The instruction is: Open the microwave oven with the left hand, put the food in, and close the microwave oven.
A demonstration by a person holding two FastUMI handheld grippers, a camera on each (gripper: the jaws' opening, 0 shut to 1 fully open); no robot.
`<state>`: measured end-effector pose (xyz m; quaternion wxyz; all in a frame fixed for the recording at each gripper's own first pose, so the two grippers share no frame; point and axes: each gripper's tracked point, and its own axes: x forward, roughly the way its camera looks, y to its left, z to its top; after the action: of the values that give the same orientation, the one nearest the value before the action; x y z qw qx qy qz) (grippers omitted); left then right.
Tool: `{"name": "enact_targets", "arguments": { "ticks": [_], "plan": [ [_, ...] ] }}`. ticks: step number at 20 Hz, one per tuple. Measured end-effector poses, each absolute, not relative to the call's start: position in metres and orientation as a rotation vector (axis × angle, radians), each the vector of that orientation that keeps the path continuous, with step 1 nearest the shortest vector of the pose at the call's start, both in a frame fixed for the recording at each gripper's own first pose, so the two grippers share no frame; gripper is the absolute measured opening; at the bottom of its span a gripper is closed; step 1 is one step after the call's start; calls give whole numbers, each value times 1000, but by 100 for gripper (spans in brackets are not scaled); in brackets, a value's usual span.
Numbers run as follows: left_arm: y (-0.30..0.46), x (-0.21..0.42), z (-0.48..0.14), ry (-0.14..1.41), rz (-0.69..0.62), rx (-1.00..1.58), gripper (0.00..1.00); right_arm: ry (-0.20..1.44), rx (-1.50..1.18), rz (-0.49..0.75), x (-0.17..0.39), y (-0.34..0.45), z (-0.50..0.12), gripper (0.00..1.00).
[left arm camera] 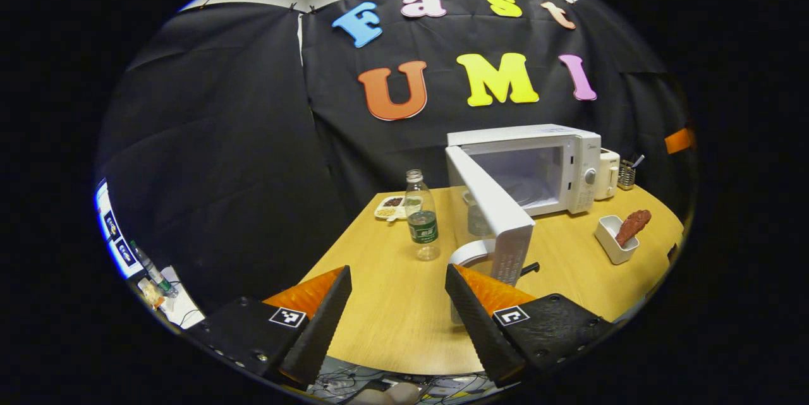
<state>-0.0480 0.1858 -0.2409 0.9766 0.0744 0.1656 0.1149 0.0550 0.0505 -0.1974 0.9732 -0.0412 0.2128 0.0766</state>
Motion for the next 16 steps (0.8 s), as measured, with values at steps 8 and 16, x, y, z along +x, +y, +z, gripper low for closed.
{"name": "enact_targets", "arguments": {
  "ticks": [8,16],
  "plan": [
    [163,-64,-190,293,266,114,92,625,26,168,103,3,-297,92],
    [80,-25,-136,236,254,169,92,898,305,370,145,9,-367,75]
  ]
}}
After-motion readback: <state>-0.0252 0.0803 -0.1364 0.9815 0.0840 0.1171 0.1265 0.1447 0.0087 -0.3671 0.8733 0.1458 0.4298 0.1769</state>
